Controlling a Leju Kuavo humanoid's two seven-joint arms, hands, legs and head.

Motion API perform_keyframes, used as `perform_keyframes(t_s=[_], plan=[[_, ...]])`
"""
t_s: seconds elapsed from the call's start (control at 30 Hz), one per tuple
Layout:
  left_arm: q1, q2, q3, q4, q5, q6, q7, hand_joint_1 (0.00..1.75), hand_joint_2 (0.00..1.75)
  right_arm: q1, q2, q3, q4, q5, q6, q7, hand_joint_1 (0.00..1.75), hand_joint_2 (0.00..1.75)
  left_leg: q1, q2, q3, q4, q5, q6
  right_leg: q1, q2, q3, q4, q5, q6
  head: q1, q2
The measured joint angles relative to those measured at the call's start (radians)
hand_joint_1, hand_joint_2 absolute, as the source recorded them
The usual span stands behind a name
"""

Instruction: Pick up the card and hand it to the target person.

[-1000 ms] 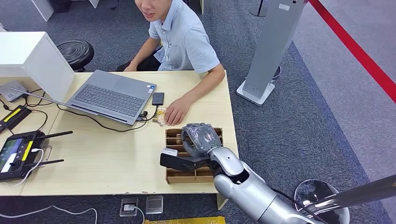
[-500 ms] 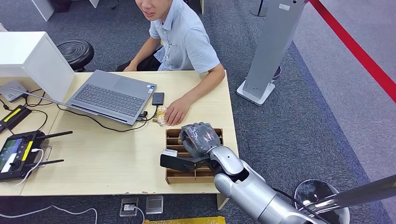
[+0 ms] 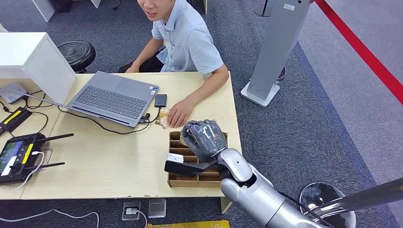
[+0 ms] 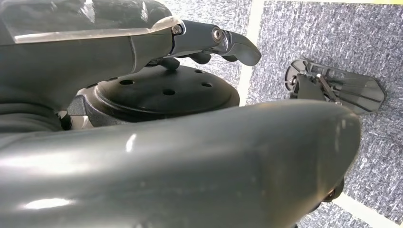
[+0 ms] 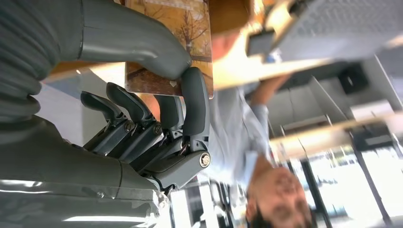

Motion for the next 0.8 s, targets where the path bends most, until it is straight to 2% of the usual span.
perform_keyframes(t_s=[0.1, 0.3, 0.5, 0.8], plan=[[0.001, 0.003, -0.001, 0.001, -0.002, -0.023, 0.003, 0.0, 0.0, 0.0, -0.006, -0.014, -0.03, 0.012, -0.059, -0.049, 1.75, 1.75, 0.0, 0.0, 0.0, 0.0, 0.0, 0.0, 0.0, 0.0, 0.0, 0.0, 0.0, 0.0, 0.001, 0.0], [0.01, 0.045, -0.001, 0.003, 0.025, -0.162, 0.014, 0.0, 0.0, -0.021, -0.011, -0.042, -0.041, 0.026, -0.158, -0.136, 1.75, 1.75, 0.0, 0.0, 0.0, 0.0, 0.0, 0.0, 0.0, 0.0, 0.0, 0.0, 0.0, 0.0, 0.0, 0.0], [0.012, 0.056, -0.001, 0.003, 0.028, -0.176, 0.015, 0.0, 0.0, -0.048, -0.01, -0.052, -0.039, 0.031, -0.197, -0.162, 1.75, 1.75, 0.0, 0.0, 0.0, 0.0, 0.0, 0.0, 0.0, 0.0, 0.0, 0.0, 0.0, 0.0, 0.002, 0.0], [0.012, 0.06, -0.001, 0.003, 0.03, -0.179, 0.016, 0.0, 0.0, -0.06, -0.01, -0.057, -0.035, 0.031, -0.207, -0.167, 1.75, 1.75, 0.0, 0.0, 0.0, 0.0, 0.0, 0.0, 0.0, 0.0, 0.0, 0.0, 0.0, 0.0, 0.0, 0.0]])
